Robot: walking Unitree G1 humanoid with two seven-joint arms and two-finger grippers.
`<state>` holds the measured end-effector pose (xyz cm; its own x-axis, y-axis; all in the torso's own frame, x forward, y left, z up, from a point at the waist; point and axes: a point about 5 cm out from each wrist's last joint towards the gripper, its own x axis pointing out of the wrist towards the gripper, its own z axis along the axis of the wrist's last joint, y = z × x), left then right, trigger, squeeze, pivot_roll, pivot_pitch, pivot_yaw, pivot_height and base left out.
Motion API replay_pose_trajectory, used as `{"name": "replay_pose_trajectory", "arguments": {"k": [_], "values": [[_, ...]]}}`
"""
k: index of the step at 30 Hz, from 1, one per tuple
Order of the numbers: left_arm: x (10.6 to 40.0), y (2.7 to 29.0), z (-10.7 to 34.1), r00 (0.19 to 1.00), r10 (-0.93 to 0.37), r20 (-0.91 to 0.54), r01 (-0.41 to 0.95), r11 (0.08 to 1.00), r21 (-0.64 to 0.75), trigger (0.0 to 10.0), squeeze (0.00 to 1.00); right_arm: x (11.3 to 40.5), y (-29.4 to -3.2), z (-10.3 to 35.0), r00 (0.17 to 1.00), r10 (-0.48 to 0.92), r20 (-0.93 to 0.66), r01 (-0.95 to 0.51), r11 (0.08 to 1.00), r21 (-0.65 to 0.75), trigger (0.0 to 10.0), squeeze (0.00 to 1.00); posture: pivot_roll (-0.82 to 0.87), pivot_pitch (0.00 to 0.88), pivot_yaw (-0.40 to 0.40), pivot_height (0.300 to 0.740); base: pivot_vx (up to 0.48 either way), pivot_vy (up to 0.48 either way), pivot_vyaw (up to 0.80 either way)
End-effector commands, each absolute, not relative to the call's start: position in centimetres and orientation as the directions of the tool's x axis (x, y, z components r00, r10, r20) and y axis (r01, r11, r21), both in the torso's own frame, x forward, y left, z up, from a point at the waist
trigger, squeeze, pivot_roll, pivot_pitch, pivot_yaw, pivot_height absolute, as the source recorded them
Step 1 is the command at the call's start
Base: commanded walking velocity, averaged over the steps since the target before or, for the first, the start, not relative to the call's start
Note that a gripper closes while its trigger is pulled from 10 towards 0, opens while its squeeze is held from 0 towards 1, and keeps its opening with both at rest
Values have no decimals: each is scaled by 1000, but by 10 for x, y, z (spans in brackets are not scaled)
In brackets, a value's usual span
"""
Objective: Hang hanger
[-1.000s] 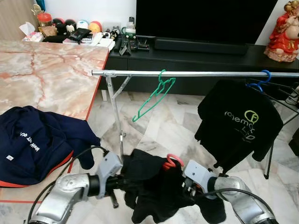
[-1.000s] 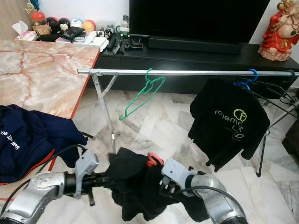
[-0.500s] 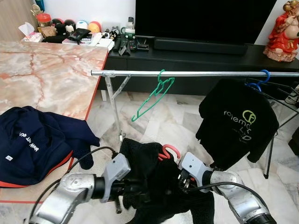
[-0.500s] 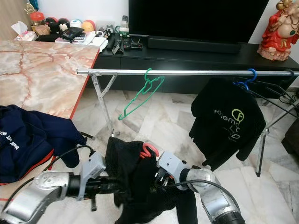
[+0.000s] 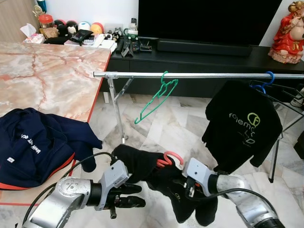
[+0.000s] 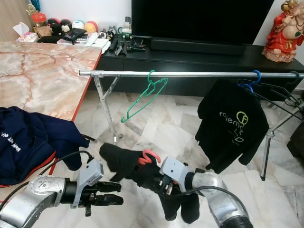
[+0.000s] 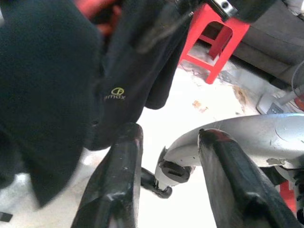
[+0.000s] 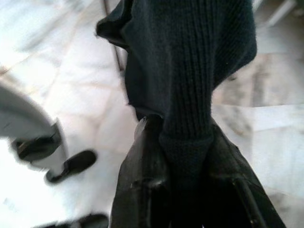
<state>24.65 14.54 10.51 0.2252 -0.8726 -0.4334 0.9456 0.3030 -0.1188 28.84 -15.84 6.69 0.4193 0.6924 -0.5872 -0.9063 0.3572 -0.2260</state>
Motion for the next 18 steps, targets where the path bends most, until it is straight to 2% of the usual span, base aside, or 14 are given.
{"name": "replay_pose_trajectory", "arguments": {"k": [1,5,10,13,16,17,18], "values": [[250,144,114,207,-876,-436,960,268,-82,10000,1000,281,-163,69,363,714,-599,-932,284,-226,0,0,1,74,-39,740,0,0,0],[255,141,123,206,-899,-386,963,257,-84,10000,1000,278,-173,67,338,693,-637,-941,253,-224,0,0,3,74,-39,740,0,0,0],[262,132,133,197,-918,-344,972,230,-57,10000,1000,273,-170,72,282,726,-627,-959,202,-198,0,0,-4,81,-37,740,0,0,0],[262,130,134,179,-921,-347,976,211,-57,10000,1000,273,-169,73,276,733,-622,-961,195,-197,0,0,-5,82,-37,740,0,0,0],[261,126,123,134,-891,-435,987,161,-27,10000,1000,274,-166,78,266,745,-611,-963,176,-204,0,0,-6,82,-35,740,0,0,0],[263,125,119,148,-879,-453,986,169,-6,10000,541,273,-165,80,254,752,-608,-966,161,-204,0,0,-6,83,-35,740,0,0,0],[267,123,119,170,-880,-443,983,182,16,10000,0,272,-164,83,241,759,-605,-969,147,-201,0,0,-14,83,-35,740,0,0,0]]}}
